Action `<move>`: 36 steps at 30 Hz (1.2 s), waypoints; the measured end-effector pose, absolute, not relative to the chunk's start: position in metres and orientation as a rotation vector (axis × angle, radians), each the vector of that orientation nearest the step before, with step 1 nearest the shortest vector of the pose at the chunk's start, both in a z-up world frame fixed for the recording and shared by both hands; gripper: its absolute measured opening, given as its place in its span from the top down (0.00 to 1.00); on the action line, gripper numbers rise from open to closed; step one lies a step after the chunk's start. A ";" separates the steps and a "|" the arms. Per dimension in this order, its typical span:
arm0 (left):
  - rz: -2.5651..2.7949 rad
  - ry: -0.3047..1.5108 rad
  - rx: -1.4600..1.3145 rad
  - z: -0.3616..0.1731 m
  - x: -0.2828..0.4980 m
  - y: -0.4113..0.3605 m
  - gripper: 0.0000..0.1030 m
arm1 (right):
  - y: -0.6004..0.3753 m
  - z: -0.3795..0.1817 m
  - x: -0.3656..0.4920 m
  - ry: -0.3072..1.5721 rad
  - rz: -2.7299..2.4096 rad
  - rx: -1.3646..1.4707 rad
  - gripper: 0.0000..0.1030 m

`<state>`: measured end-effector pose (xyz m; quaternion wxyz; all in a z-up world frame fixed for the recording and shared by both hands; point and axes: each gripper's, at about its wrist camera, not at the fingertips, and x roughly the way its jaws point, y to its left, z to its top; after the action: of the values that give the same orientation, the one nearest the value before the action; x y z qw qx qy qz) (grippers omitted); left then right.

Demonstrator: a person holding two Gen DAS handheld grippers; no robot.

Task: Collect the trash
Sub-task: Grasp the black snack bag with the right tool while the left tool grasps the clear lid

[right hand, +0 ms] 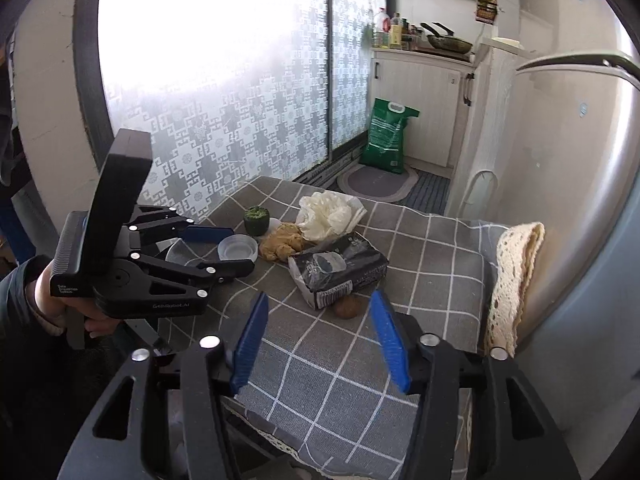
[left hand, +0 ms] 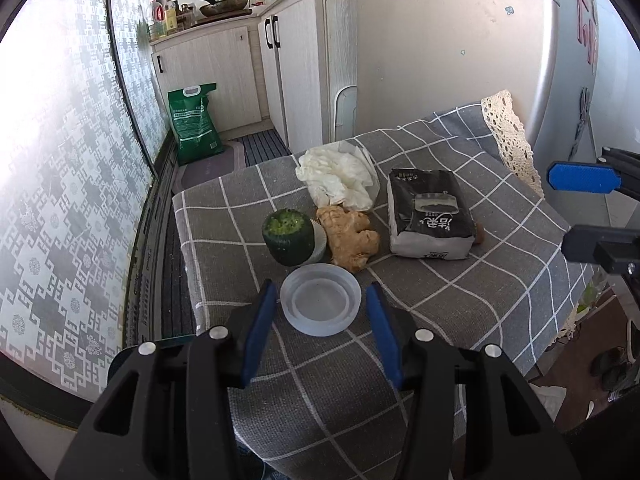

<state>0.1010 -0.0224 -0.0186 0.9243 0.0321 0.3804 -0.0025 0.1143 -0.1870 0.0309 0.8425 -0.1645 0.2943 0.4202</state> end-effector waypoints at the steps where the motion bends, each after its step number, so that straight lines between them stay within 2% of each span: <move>1: -0.003 0.782 0.069 -0.019 0.102 -0.023 0.56 | -0.183 0.032 0.115 0.610 0.911 -0.376 0.30; 2: -0.004 0.784 0.068 -0.020 0.102 -0.024 0.59 | -0.179 0.032 0.116 0.601 0.933 -0.402 0.27; 4: -0.006 0.781 0.065 -0.020 0.101 -0.023 0.60 | -0.172 0.031 0.122 0.594 0.955 -0.433 0.18; 6: -0.010 0.775 0.056 -0.020 0.101 -0.021 0.60 | -0.167 0.029 0.131 0.591 0.972 -0.441 0.14; 24: -0.106 0.699 -0.053 -0.011 0.078 -0.007 0.60 | -0.122 -0.011 0.191 0.743 1.040 -0.620 0.12; 30: -0.131 0.679 -0.068 -0.008 0.070 -0.001 0.60 | -0.110 -0.018 0.200 0.813 1.054 -0.631 0.13; 31: -0.132 0.675 -0.071 -0.008 0.068 0.001 0.60 | -0.111 -0.018 0.200 0.815 1.063 -0.617 0.27; 36: -0.133 0.647 -0.088 -0.002 0.061 0.009 0.60 | -0.116 -0.013 0.200 0.823 1.061 -0.570 0.30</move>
<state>0.0612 0.0093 -0.0020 0.9450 -0.0433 0.3177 -0.0653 0.1996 -0.1159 -0.0127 0.7453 -0.2606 0.3762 0.4849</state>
